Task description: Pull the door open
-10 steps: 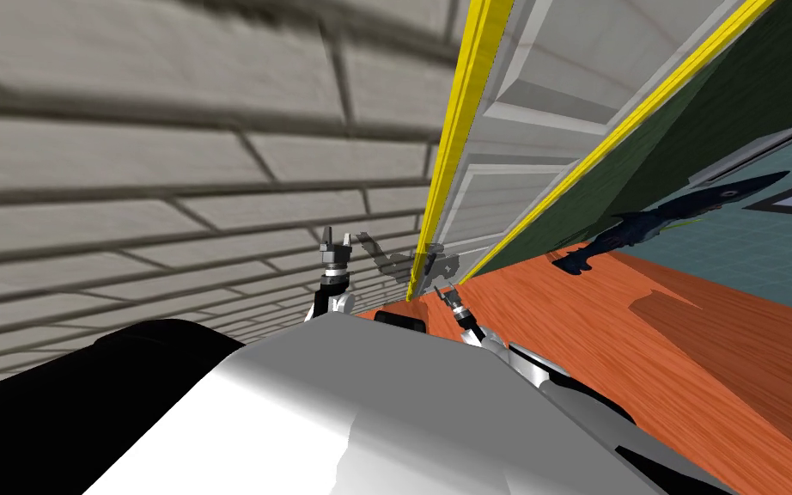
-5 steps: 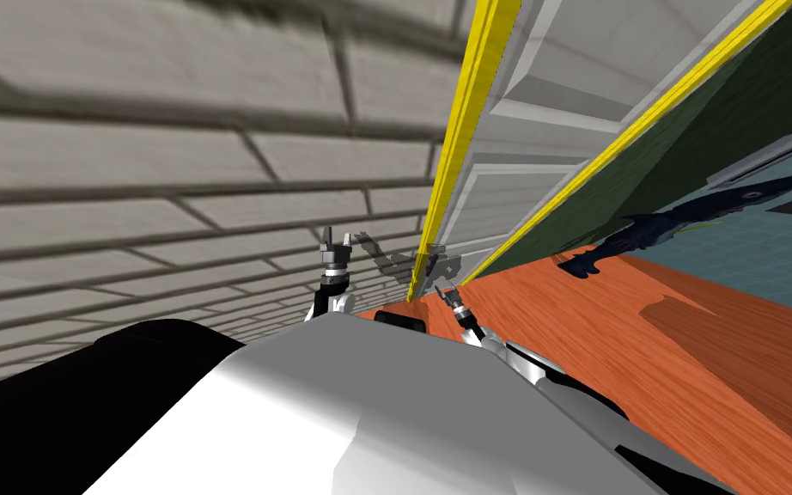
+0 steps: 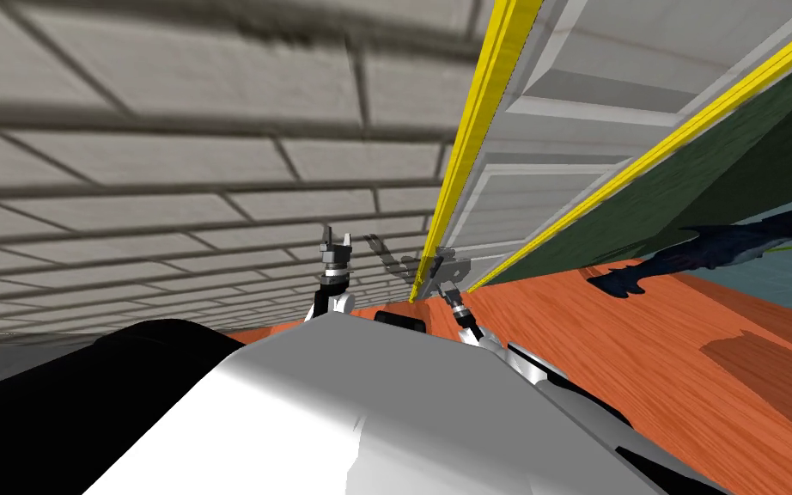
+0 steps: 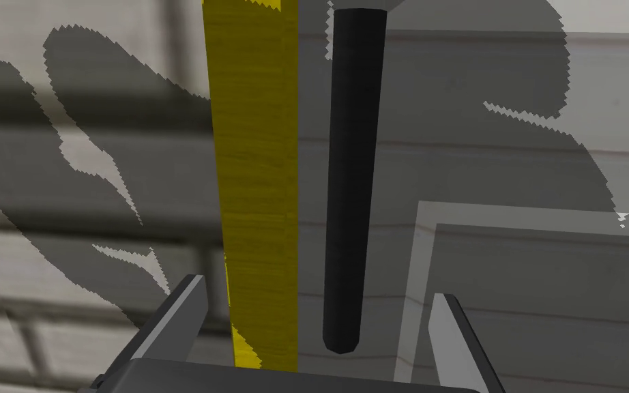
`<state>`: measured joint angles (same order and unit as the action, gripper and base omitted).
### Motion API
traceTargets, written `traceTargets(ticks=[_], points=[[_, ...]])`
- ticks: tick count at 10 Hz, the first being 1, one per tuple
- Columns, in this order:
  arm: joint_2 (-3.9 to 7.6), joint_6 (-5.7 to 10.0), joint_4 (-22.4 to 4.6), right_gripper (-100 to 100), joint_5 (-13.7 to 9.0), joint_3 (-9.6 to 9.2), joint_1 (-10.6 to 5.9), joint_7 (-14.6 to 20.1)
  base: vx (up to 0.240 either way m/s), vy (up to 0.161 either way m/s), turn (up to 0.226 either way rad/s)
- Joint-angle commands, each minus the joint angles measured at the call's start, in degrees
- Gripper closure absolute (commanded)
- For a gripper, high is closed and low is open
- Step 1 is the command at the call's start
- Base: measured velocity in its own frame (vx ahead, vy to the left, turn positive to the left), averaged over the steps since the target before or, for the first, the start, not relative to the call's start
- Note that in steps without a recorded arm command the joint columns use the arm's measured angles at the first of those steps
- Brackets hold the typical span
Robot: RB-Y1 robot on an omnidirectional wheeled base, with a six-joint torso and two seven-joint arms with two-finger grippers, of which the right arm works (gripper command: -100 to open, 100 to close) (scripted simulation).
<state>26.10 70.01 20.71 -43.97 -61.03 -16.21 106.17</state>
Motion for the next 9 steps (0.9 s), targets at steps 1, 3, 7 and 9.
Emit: traceTargets(ticks=[1,3,7,9], points=[[-0.62,-0.54,-0.2,-100,0.3,1.79,0.16,-0.6,-0.015,-0.026,0.187],[-1.01,-1.36,0.3,-100,0.5,4.17,0.62,-1.6,-0.015,-0.034,0.183],[-1.89,-3.23,1.6,-100,1.2,9.61,1.66,-3.7,-0.021,-0.040,0.189],[-2.38,-4.27,2.3,-100,1.5,12.65,2.25,-5.0,-0.028,-0.045,0.213]])
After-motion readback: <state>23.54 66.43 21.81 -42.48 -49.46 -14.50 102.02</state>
